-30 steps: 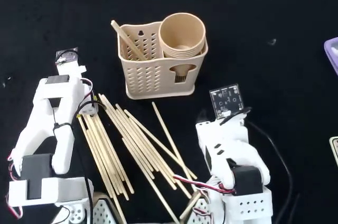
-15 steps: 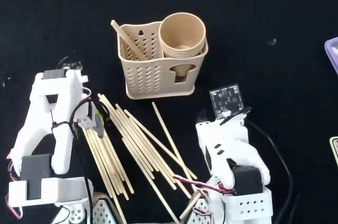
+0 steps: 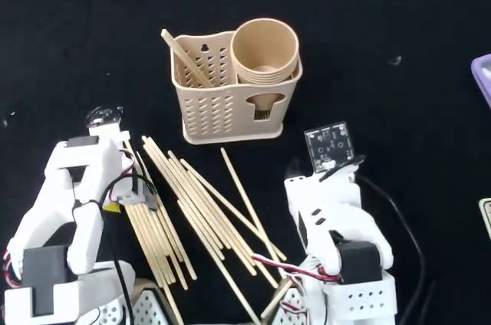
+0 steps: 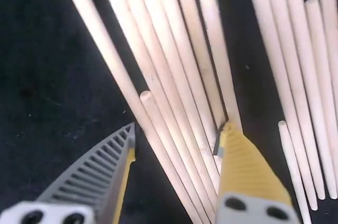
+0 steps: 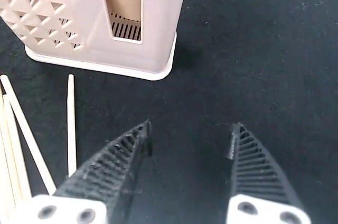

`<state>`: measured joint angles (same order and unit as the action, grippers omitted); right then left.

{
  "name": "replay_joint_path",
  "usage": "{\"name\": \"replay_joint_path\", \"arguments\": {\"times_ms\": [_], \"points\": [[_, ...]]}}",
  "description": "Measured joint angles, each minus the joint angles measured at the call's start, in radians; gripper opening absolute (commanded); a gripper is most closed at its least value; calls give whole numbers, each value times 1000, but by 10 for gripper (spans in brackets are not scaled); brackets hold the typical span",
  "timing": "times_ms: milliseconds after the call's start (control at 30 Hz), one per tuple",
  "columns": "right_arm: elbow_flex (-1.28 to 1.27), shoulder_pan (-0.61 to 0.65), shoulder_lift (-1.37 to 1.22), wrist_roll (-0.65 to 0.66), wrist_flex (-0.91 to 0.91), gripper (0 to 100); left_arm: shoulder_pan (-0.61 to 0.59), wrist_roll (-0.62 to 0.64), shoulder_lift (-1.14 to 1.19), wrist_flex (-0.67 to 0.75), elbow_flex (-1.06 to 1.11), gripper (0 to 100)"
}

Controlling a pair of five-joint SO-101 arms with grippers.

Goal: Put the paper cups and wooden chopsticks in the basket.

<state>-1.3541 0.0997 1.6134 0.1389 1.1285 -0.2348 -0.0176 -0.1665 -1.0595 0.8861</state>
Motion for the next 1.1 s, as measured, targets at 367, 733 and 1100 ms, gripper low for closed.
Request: {"name": "replay_joint_path", "arguments": {"times_ms": [367,733,1100], "points": [[0,-2,2,0,-2,243,72,3,0,34,-8,177],[0,0,0,0,-2,243,89,44,0,34,-15,44],[0,0,0,0,-2,243,87,55,14,40,-58,30]]}}
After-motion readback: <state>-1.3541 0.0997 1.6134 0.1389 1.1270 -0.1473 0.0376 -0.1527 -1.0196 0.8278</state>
